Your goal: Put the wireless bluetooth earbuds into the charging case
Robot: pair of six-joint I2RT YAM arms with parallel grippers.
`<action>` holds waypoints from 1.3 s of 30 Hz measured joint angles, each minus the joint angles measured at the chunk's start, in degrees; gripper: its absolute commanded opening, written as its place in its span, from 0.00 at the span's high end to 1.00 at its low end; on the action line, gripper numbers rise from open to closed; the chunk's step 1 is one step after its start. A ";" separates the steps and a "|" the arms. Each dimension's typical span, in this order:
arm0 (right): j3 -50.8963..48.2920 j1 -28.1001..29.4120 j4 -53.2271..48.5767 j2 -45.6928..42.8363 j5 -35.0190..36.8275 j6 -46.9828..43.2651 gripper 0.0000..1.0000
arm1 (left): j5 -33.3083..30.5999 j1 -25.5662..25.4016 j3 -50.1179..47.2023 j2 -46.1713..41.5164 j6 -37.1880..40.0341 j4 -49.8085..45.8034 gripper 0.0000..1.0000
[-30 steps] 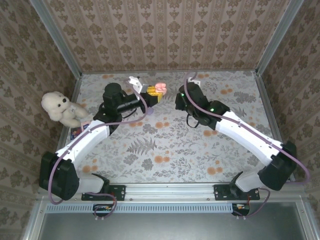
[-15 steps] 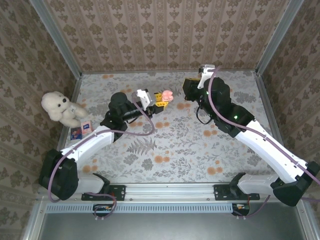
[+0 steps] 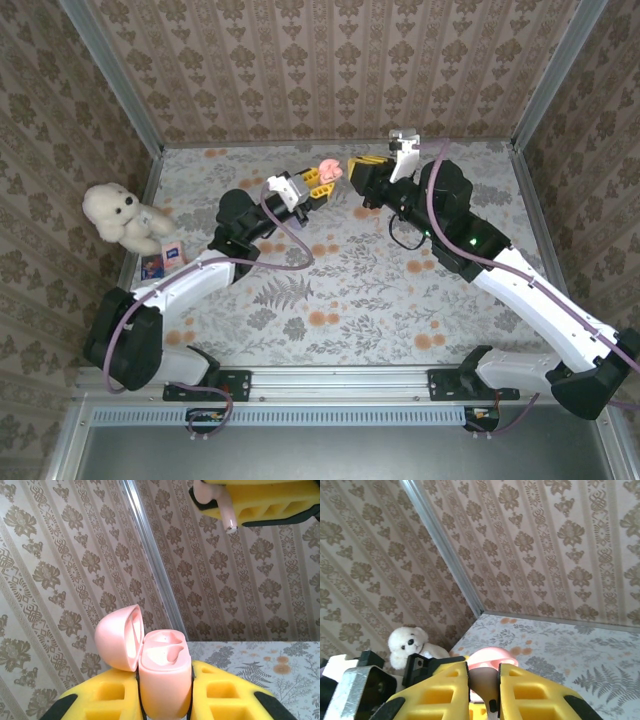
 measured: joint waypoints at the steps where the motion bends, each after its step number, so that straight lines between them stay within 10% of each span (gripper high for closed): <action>1: -0.02 -0.09 0.35 0.00 -0.61 0.02 0.82 | -0.13 -0.09 0.00 0.28 -0.44 0.63 1.00; 39: -0.02 -2.12 3.76 4.07 -7.69 0.50 0.83 | 2.54 -1.86 4.66 1.25 -5.86 -2.47 1.00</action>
